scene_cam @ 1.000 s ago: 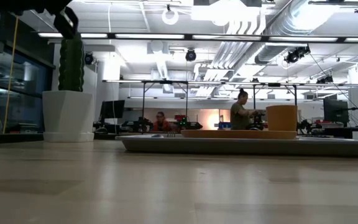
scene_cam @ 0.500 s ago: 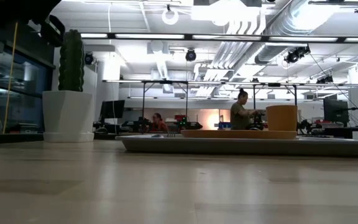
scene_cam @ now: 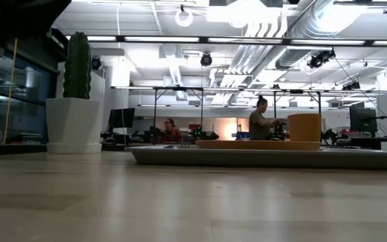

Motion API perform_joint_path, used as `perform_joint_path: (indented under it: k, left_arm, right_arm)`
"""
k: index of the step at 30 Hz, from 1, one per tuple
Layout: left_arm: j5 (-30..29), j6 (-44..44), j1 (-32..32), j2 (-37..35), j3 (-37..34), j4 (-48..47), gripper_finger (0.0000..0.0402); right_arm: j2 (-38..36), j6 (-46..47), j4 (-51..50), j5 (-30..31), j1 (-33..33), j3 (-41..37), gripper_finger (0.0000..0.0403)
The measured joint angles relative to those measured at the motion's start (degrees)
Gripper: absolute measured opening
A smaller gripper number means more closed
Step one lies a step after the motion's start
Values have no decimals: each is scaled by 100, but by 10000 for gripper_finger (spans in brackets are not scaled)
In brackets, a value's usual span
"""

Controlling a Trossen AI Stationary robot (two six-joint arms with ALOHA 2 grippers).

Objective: Pick and place plate/cup/fork/spoon on tray
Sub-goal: Return to Home Position

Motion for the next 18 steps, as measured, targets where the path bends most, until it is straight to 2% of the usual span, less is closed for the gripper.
perform_joint_path:
  k: [5, 18]
  left_arm:
    - [395, 51, 181, -5, 12, -25, 0]
    - [822, 186, 616, -4, 12, -1318, 0]
  right_arm:
    - [2, -1, -9, 2, 0, 0, 0]
    - [2, 10, -52, -10, 3, 0, 0]
